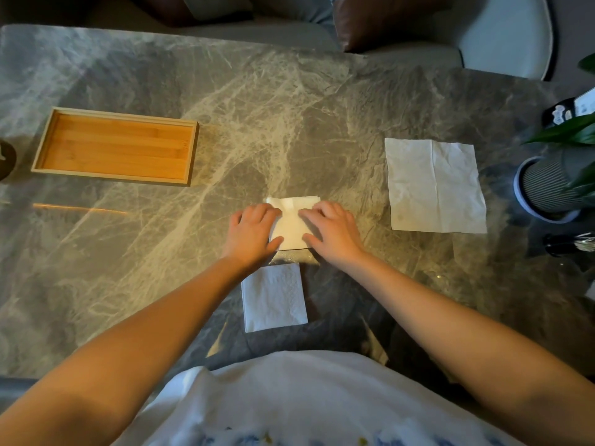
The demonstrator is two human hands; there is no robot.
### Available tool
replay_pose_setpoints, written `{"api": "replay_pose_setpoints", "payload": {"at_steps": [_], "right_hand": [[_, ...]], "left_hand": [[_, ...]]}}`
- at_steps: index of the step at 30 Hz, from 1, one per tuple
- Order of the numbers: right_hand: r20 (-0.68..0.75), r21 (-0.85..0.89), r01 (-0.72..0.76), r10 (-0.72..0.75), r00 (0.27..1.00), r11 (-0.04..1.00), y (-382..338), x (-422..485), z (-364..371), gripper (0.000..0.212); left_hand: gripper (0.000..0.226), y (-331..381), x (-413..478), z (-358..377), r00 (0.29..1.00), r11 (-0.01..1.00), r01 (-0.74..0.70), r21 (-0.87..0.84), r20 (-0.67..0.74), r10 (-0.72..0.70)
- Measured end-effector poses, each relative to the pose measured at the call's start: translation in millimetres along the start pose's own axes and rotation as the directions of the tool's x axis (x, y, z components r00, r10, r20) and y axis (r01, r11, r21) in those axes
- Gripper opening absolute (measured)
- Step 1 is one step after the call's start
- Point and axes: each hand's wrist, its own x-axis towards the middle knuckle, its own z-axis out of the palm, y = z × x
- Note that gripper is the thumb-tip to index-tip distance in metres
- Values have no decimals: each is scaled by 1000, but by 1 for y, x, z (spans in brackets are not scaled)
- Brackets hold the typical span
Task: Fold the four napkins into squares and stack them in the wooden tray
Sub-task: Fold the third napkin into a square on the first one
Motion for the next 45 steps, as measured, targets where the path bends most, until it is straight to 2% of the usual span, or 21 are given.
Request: {"api": "replay_pose_setpoints", "payload": {"at_steps": [3, 7, 15, 27, 30, 32, 34, 37, 40, 41, 44, 45], "right_hand": [[104, -117, 46, -34, 994, 992, -8, 7, 5, 64], [242, -176, 30, 14, 970, 984, -6, 10, 11, 72], [287, -145, -4, 46, 957, 989, 8, 2, 9, 73], [237, -141, -36, 69, 969, 989, 29, -4, 2, 73], [237, -136, -42, 74, 969, 990, 28, -5, 2, 74], [234, -131, -47, 77, 969, 990, 28, -5, 2, 74], [232, -132, -46, 76, 970, 990, 28, -5, 3, 74], [230, -128, -42, 71, 971, 991, 29, -5, 3, 74], [231, -126, -41, 69, 970, 991, 29, -5, 3, 73], [232, -130, -41, 71, 970, 991, 29, -5, 4, 73], [232, -128, -51, 80, 969, 990, 28, -5, 4, 73], [233, -127, -52, 81, 969, 991, 28, -5, 4, 73]], "left_hand": [[62, 5, 6, 4, 994, 994, -77, 78, 81, 71], [68, 1, 6, 11, 975, 990, -60, 129, 219, 30], [68, -11, 1, 14, 956, 980, -80, 181, 292, 24], [73, -24, -8, 1, 954, 981, -26, 195, 297, -34], [78, -17, -8, -3, 972, 995, 60, 80, 221, -77], [76, -6, -9, -5, 974, 978, 193, -83, 134, -181], [70, 5, -5, -6, 936, 895, 349, -278, 146, -320], [61, 14, 5, -3, 854, 699, 520, -492, 303, -422], [48, 19, 8, -3, 747, 372, 653, -660, 480, -460], [42, 20, 9, -4, 726, 299, 667, -682, 508, -463], [12, 22, 12, -6, 733, 203, 645, -737, 520, -439], [11, 23, 14, -8, 733, 152, 638, -755, 536, -418]]}}
